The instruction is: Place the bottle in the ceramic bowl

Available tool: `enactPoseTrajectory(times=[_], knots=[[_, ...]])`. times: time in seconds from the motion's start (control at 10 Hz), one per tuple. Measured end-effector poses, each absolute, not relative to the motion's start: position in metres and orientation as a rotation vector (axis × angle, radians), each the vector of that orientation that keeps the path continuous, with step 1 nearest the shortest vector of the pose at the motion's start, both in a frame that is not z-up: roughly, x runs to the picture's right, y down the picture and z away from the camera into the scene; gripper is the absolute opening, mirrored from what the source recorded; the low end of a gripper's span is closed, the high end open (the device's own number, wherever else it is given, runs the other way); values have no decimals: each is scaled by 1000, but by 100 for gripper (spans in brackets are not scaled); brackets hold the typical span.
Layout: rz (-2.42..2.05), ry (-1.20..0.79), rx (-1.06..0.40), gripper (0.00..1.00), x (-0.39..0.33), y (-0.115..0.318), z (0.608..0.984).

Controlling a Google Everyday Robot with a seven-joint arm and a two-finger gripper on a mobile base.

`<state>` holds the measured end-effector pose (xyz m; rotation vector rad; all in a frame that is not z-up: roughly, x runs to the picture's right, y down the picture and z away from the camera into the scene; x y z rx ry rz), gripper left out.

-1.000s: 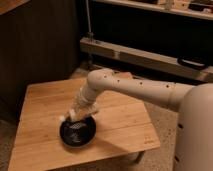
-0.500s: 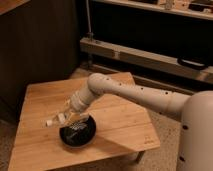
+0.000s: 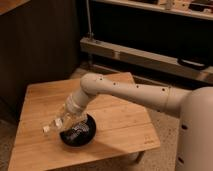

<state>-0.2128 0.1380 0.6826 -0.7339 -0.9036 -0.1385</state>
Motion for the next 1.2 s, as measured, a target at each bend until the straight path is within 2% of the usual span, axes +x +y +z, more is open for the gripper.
enactPoseTrajectory(times=[0.2, 0.3, 0.7, 1.2], knots=[[-110, -903, -753, 77, -204, 150, 688], [-93, -906, -759, 80, -198, 155, 692], [-89, -895, -770, 80, -186, 171, 702], [-94, -898, -772, 80, -188, 172, 701]])
